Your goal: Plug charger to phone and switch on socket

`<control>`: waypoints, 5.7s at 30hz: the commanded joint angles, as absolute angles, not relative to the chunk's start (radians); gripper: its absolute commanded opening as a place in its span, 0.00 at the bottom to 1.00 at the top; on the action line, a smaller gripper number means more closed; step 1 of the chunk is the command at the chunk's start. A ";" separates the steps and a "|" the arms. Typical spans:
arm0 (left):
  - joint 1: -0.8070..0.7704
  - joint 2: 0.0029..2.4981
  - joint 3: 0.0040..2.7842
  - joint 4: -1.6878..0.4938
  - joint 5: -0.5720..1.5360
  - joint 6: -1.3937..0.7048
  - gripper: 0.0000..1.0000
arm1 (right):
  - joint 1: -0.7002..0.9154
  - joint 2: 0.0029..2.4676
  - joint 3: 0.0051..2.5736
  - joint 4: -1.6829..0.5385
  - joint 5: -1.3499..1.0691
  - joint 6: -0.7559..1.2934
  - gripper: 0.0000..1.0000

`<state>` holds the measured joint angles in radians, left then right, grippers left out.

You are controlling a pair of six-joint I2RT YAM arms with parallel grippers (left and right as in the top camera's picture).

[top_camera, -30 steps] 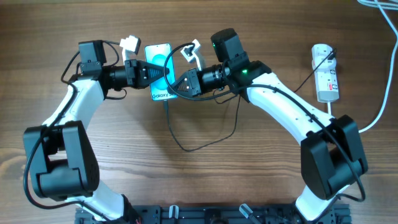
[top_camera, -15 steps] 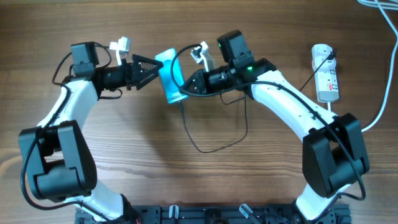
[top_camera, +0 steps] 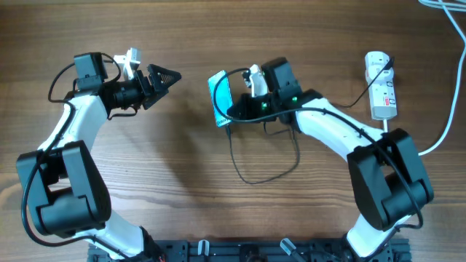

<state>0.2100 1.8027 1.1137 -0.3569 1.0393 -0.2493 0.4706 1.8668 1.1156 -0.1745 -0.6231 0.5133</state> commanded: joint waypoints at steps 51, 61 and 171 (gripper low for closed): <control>0.212 1.799 1.112 -0.363 0.685 -0.247 1.00 | 0.473 1.837 1.040 -0.220 -0.463 0.546 0.56; 0.212 1.799 1.112 -0.363 0.682 -0.247 1.00 | 0.453 1.787 1.042 -0.286 -0.400 0.493 0.59; 0.212 1.799 1.112 -0.363 0.682 -0.247 1.00 | -0.461 2.154 1.497 -0.665 -0.129 0.238 0.97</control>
